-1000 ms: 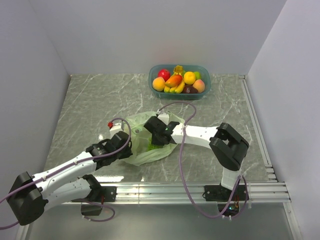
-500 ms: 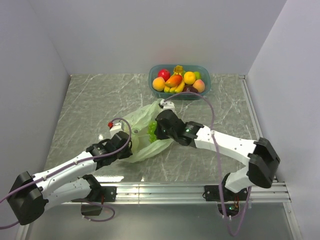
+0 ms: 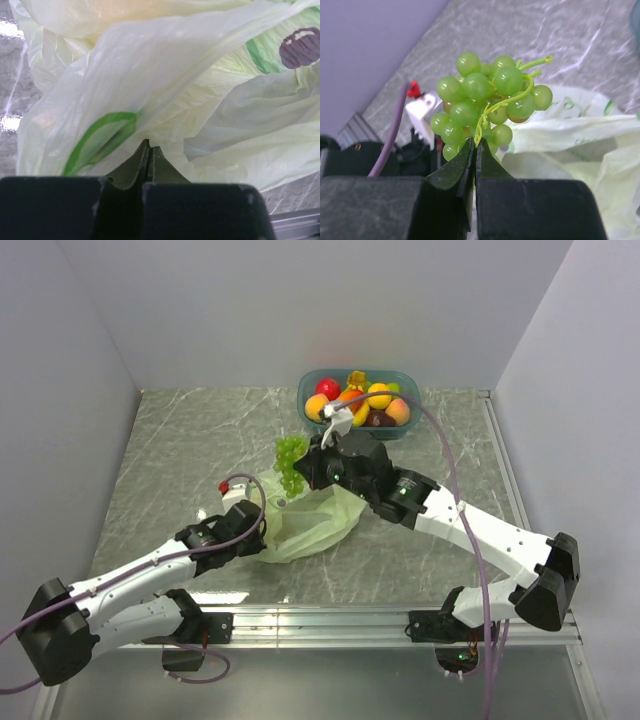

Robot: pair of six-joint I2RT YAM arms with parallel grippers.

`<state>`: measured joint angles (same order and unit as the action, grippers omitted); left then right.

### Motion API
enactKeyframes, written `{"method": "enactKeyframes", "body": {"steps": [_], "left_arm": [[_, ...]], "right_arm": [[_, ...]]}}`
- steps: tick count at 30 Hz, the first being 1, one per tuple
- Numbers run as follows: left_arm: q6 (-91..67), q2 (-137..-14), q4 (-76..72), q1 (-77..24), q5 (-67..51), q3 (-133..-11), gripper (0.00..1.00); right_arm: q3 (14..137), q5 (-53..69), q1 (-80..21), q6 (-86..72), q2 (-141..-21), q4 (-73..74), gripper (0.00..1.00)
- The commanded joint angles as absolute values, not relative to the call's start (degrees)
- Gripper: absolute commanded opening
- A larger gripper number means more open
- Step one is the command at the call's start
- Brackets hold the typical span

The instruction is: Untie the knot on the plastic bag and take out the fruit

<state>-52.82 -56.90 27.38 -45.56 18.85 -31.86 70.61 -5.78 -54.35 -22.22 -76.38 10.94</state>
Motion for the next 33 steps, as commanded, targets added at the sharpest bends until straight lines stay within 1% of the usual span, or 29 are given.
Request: {"method": "enactKeyframes", "body": {"steps": [1,3,8,9,13,14,15,16,17,18,20,21,23,26,28,29,33], "left_arm": [[-51.94,-54.85,27.16,-45.44,19.60,-33.93,0.00],[-52.47,-54.49,28.38,-45.53,20.30,-33.84,0.01],[-52.47,-54.05,29.79,-45.44,20.39,-33.93,0.01],[-52.47,-53.79,30.06,-45.53,20.39,-34.01,0.01],[-53.17,-52.83,30.85,-45.44,21.09,-34.28,0.01],[-53.35,-52.47,31.11,-45.53,21.79,-34.45,0.01],[-53.78,-52.21,31.20,-45.53,22.14,-34.54,0.01],[-53.79,-51.86,31.29,-45.44,22.32,-34.80,0.01],[-53.88,-51.68,31.46,-45.44,22.93,-34.98,0.00],[-54.14,-51.59,31.46,-45.53,23.20,-35.07,0.01],[-54.14,-51.24,31.38,-45.44,23.47,-35.33,0.00],[-53.88,-51.24,31.20,-45.53,23.73,-35.33,0.01],[-54.14,-50.89,31.29,-45.53,24.17,-35.16,0.00],[-55.63,-49.84,32.07,-45.53,25.92,-35.07,0.00],[-56.77,-48.43,32.60,-45.53,27.68,-34.89,0.01],[-58.34,-48.08,33.04,-45.44,28.47,-34.81,0.01],[-62.57,-46.67,36.46,-45.53,31.11,-35.59,0.01]], "right_arm": [[75.05,-9.06,-49.41,-20.65,-77.60,5.54,0.00],[77.50,-9.49,-45.98,-20.83,-79.35,5.62,0.00],[83.05,-7.92,-32.62,-20.04,-85.59,6.50,0.00],[84.19,-8.08,-29.39,-18.56,-88.22,5.81,0.00],[90.51,-7.74,-23.92,-16.53,-97.36,7.56,0.00],[92.09,-7.65,-21.64,-16.35,-99.38,7.91,0.02],[95.15,-7.39,-20.84,-16.09,-103.15,8.78,0.10],[96.93,-7.21,-20.13,-15.82,-105.01,9.31,0.16],[98.86,-7.47,-19.69,-15.12,-106.94,10.10,0.29],[102.62,-8.34,-18.99,-14.77,-110.27,11.85,0.37],[105.81,-8.87,-18.55,-14.24,-113.01,13.26,0.56],[107.56,-9.14,-18.20,-14.33,-114.42,14.32,0.71],[108.10,-9.41,-18.28,-13.98,-114.87,14.50,0.82],[106.79,-7.39,-18.81,-13.63,-112.42,15.03,0.84],[103.99,-4.85,-20.55,-13.19,-108.65,15.20,0.83],[100.93,-3.27,-21.44,-12.23,-105.24,14.77,0.81],[91.43,4.03,-28.64,-9.24,-96.52,12.48,0.78]]}}
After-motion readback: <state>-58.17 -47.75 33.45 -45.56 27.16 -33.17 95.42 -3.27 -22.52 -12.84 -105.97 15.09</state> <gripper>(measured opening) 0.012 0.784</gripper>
